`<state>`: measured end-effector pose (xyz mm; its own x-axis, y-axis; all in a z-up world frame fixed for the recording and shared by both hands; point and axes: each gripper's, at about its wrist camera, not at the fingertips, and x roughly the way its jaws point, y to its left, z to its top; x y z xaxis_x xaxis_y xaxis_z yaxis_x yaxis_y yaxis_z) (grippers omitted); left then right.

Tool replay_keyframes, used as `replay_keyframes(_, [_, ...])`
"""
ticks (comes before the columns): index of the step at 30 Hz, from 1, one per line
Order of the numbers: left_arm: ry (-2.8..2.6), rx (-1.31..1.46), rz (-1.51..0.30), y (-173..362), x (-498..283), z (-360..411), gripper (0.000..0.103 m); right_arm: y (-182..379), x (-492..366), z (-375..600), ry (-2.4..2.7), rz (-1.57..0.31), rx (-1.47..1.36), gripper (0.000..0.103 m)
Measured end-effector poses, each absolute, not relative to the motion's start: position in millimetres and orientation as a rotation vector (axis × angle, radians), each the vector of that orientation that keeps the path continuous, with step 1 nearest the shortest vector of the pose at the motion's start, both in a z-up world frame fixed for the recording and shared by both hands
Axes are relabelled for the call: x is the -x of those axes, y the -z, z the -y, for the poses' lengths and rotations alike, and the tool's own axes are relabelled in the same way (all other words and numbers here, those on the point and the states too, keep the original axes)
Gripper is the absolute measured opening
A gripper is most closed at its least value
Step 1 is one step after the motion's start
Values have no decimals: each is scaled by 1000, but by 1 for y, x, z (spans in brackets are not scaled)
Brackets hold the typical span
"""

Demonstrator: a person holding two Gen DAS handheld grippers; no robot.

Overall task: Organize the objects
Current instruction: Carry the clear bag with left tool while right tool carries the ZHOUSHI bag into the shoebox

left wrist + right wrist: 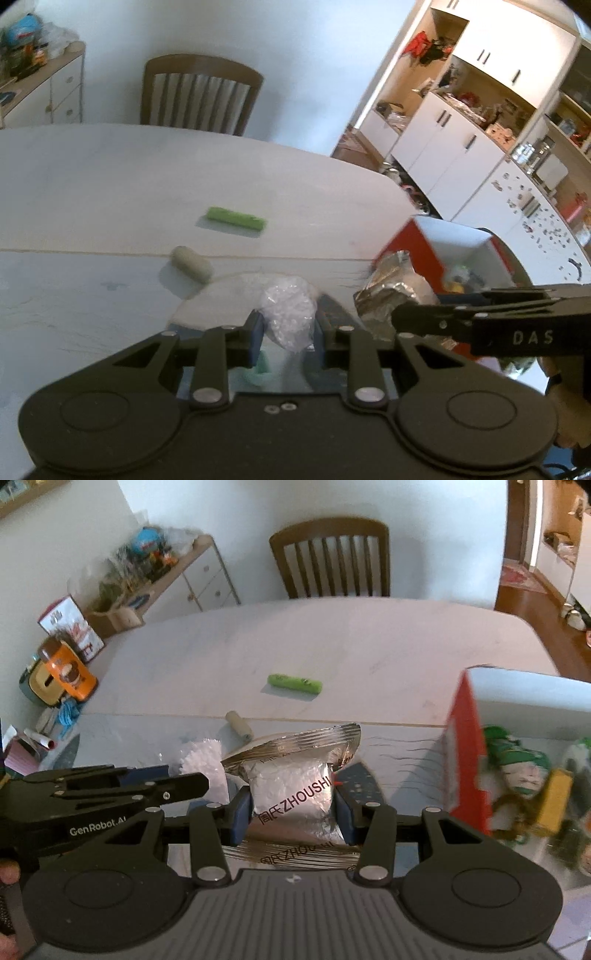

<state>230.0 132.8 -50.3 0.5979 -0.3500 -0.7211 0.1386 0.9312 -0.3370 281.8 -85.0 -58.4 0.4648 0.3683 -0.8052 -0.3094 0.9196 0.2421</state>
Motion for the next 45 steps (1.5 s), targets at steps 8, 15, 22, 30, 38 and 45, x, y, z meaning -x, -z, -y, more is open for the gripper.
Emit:
replay_keyframes(8, [368, 248, -865, 23, -217, -78, 26, 32, -261, 140, -396, -964, -96, 46])
replay_keyframes(15, [436, 223, -839, 5, -215, -24, 26, 21, -254, 193, -365, -944, -113, 46])
replay_keyframes(22, [478, 198, -852, 4, -222, 20, 26, 18, -257, 252, -305, -925, -117, 46])
replay_keyframes(30, [508, 159, -898, 14, -237, 68, 26, 27, -279, 323, -189, -925, -143, 46])
replay_keyframes(38, [538, 151, -987, 39, -258, 109, 26, 52, -305, 354, -158, -964, -145, 46])
replay_keyframes(45, [513, 126, -1071, 67, -273, 136, 26, 68, -322, 357, -178, -989, -119, 46])
